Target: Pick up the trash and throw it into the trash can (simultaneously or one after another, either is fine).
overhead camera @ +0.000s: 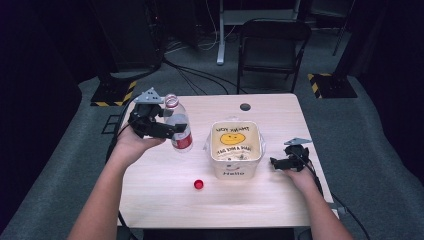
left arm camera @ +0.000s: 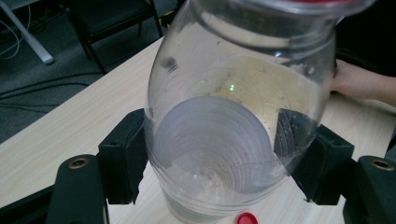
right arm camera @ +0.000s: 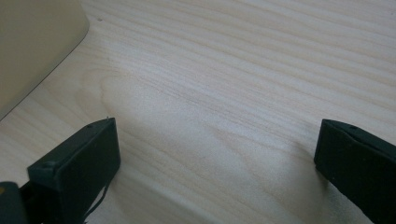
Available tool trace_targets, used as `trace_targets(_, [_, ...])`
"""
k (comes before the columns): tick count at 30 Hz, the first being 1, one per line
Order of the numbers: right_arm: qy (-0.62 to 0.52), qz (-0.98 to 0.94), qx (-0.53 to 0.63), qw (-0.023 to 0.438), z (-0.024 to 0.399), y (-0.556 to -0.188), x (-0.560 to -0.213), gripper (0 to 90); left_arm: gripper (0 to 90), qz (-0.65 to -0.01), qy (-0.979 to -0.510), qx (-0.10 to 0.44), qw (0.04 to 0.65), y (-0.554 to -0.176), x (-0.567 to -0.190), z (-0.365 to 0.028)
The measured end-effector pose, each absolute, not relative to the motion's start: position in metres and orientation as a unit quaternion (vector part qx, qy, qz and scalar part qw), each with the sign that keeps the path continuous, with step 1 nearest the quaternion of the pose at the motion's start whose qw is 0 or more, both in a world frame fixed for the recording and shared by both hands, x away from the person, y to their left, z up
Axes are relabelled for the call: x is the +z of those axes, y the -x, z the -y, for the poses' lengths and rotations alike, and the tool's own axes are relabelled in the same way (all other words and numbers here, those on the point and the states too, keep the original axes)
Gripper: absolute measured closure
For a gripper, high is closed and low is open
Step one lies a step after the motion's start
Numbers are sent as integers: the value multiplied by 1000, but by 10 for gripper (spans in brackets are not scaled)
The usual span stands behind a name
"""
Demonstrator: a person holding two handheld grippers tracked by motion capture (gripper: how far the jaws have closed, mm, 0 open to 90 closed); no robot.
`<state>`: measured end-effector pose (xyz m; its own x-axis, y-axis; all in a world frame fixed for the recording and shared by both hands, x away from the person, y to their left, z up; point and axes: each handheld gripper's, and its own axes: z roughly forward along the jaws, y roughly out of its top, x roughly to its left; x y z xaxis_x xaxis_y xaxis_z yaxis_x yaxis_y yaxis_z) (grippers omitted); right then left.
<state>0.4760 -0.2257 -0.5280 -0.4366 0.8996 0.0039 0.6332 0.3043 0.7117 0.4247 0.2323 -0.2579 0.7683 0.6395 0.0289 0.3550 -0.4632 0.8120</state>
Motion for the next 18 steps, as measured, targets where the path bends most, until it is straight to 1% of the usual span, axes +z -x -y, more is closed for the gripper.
trace_targets(18, [-490, -782, 328, 202, 226, -476, -528, 0, 285, -263, -837, 171, 447, -434, -220, -194])
